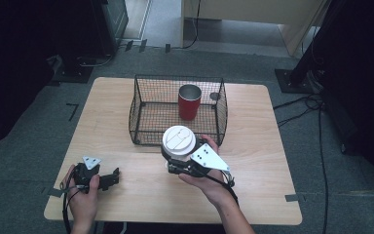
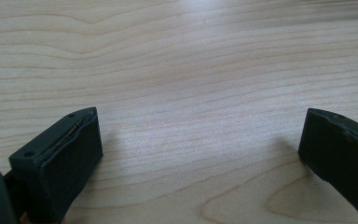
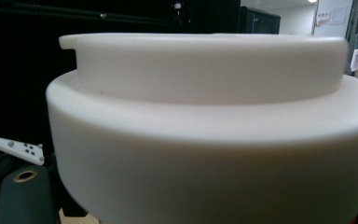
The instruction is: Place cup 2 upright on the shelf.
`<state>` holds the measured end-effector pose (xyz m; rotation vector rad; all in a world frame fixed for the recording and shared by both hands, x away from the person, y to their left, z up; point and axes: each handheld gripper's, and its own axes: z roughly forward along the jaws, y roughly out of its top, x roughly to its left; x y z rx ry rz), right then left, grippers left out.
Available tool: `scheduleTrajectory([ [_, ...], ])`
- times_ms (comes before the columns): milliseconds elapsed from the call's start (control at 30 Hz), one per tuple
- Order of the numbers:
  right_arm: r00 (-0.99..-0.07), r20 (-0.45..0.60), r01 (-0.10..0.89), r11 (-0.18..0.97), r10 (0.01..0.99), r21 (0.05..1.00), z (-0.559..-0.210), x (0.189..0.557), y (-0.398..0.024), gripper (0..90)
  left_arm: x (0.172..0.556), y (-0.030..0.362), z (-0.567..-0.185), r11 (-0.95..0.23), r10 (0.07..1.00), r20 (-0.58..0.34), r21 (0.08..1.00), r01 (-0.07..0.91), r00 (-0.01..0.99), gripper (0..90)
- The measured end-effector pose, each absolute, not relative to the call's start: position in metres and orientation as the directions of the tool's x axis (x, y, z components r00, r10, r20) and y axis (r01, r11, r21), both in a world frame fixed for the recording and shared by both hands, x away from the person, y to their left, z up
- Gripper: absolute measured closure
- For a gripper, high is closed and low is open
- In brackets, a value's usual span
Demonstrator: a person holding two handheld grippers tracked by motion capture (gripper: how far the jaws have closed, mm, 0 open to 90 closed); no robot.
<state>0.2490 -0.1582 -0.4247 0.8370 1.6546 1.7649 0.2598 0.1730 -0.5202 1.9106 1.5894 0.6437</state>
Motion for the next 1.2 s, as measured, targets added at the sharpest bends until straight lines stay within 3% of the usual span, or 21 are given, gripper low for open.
scheduleTrajectory([
  [667,-0.643,0.028,-0.08,-0.104,0.765,0.991,-0.386,0.266,-0.149,15.3,0.26,0.173,-0.52,-0.135,0.984,0.007,0.69,0.711,0.18,0.2],
  [1200,-0.615,0.019,-0.114,-0.113,0.788,0.987,-0.359,0.302,-0.137,15.3,0.26,0.173,-0.52,-0.135,0.984,0.008,0.689,0.712,0.18,0.2],
])
